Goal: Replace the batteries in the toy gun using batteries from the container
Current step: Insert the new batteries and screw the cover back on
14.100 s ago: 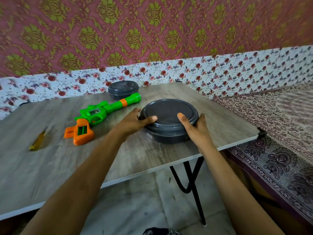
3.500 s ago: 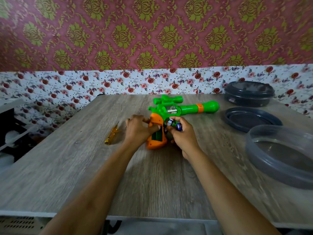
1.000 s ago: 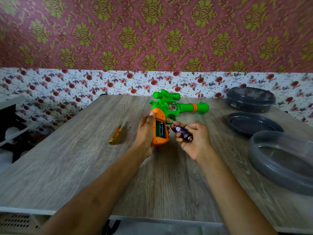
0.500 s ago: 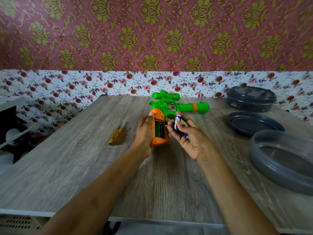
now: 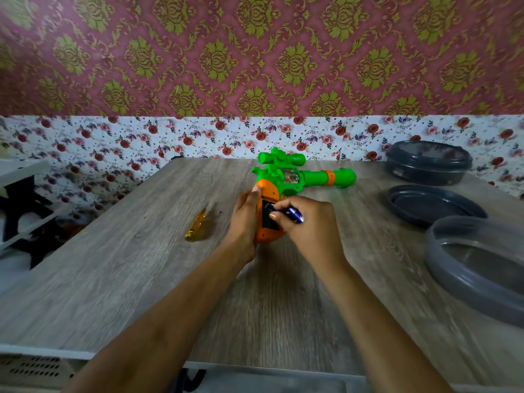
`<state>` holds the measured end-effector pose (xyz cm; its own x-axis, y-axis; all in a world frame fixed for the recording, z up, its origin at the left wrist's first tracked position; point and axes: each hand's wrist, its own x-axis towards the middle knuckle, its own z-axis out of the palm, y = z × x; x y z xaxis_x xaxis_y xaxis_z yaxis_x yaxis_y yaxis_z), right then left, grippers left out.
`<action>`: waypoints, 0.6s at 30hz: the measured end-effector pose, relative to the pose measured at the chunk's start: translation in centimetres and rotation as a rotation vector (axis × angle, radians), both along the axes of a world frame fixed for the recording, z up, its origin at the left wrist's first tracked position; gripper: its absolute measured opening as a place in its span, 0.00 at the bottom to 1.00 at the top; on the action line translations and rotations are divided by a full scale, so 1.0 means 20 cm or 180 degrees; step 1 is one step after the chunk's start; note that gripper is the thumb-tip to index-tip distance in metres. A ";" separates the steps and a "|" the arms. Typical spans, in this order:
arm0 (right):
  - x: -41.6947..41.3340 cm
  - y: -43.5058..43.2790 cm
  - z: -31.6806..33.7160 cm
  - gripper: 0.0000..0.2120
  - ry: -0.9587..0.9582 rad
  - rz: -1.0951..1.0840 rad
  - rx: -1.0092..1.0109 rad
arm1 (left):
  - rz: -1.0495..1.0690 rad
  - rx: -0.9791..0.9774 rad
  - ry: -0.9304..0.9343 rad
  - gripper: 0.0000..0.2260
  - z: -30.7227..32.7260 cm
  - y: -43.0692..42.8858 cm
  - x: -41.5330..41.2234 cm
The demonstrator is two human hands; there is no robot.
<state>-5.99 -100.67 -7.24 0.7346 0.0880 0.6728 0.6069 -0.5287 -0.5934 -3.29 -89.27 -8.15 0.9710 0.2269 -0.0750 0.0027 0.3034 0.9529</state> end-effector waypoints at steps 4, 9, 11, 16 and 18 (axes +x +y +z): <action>-0.02 0.03 0.01 0.07 -0.0304 -0.0047 -0.0543 | -0.0079 -0.0015 -0.0049 0.11 -0.02 0.00 0.01; -0.02 0.02 0.02 0.08 0.0044 0.0121 -0.0580 | 0.0050 -0.0245 0.0202 0.20 -0.03 0.02 0.04; -0.02 0.00 0.03 0.12 0.0248 0.0254 -0.0490 | 0.0066 -0.0265 0.0310 0.21 -0.05 0.02 0.06; -0.02 -0.02 0.02 0.17 0.0443 0.0499 -0.0864 | 0.0051 -0.0510 0.0312 0.19 -0.02 0.02 0.04; -0.02 -0.02 0.03 0.16 0.0391 0.0492 -0.0889 | 0.0007 -0.0525 0.0269 0.19 -0.02 0.02 0.04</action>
<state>-6.40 -101.03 -6.73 0.7723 0.3730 0.5142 0.6253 -0.5886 -0.5124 -2.47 -88.91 -8.55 0.9592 0.2068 -0.1928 0.0800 0.4555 0.8866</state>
